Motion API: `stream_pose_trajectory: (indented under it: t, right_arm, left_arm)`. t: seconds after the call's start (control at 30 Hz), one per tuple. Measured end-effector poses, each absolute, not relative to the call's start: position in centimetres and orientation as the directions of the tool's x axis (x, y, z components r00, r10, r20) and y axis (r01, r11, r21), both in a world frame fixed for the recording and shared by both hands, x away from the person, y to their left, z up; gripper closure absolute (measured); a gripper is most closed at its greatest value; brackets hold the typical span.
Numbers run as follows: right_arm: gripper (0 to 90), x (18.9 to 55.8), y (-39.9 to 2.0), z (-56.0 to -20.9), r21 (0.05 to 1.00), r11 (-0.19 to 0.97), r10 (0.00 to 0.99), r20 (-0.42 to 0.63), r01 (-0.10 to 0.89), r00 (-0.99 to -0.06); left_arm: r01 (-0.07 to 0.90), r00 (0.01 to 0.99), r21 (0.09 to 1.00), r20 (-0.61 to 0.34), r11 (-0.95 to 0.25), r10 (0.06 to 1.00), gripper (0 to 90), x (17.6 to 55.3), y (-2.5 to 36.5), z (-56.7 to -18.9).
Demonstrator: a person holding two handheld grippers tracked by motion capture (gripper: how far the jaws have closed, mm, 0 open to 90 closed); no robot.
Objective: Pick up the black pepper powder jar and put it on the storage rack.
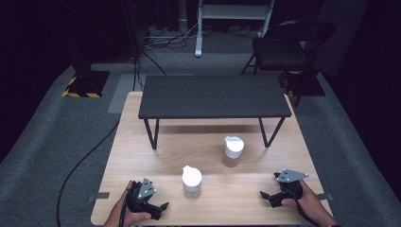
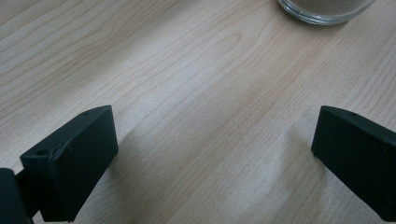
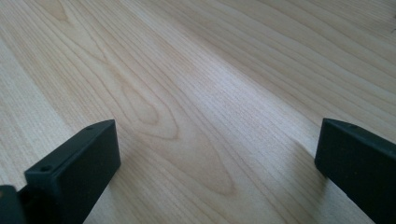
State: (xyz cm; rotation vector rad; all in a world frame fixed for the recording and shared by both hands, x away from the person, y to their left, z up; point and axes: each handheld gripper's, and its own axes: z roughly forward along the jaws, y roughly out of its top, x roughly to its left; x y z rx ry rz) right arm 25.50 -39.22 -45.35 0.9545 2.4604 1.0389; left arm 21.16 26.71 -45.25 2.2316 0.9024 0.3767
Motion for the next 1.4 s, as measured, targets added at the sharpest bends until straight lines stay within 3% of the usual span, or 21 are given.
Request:
stream_pose_trajectory:
  t: [0.77, 1.4]
  right_arm:
    - [0.0, 25.5, -39.2, -45.3, 0.722, 0.516, 0.681, -0.02, 0.461, -0.732]
    - [0.0, 25.5, -39.2, -45.3, 0.722, 0.516, 0.681, -0.02, 0.461, -0.732]
  left_arm:
    - [0.49, 0.709, 0.695, 0.032, -0.526, 0.704, 1.6, 20.8, 26.2, -45.1]
    - [0.458, 0.732, 0.758, -0.024, -0.465, 0.681, 1.5, 20.4, 26.1, -44.1]
